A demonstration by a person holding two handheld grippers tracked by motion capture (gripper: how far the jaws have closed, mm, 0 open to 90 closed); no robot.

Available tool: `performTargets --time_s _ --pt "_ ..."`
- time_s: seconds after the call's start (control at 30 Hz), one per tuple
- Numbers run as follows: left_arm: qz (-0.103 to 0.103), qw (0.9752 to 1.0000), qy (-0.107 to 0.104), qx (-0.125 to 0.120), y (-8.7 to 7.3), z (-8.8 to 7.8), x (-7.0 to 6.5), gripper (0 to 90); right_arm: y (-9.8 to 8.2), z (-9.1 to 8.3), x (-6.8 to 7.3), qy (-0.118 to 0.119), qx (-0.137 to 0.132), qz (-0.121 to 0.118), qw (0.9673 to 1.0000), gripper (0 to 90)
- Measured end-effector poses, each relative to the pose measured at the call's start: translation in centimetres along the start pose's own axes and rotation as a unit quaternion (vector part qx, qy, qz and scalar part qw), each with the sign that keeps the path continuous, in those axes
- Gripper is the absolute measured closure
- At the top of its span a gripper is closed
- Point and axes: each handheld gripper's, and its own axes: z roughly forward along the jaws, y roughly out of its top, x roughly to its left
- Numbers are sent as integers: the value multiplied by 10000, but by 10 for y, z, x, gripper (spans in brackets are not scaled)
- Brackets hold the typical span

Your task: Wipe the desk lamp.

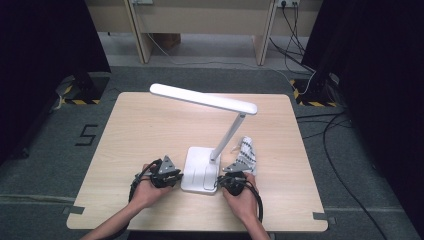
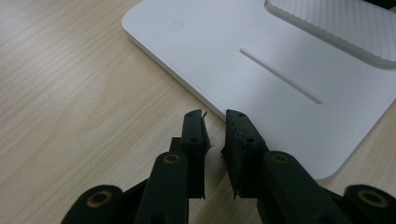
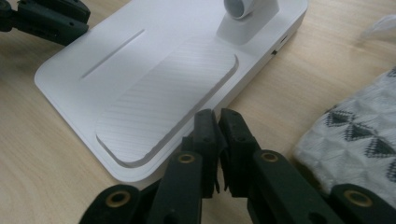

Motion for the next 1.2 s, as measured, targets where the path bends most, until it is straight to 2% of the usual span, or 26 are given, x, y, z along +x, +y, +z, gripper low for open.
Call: performTargets --time_s 0.13,0.33,0.47,0.7,1.0,1.2 --pt "-48 9998 36 -174 -1 -5 4 740 0 -3 -1 -14 -148 85 9999 778" --pt "-98 9991 118 -399 -6 -17 11 657 -2 -12 -5 4 -406 37 9992 679" --pt "-204 9985 194 -470 -12 -27 16 579 -6 -20 -8 -12 -477 0 9989 654" --pt "-417 9967 398 -576 -22 -43 26 469 -14 -41 -17 -72 -604 160 9980 622" --pt "-738 9926 667 -694 -34 -60 37 403 -29 -65 -32 -306 -741 356 9961 586" --pt "-839 9914 751 -662 -41 -66 41 389 -42 -75 -44 -485 -826 561 9938 567"
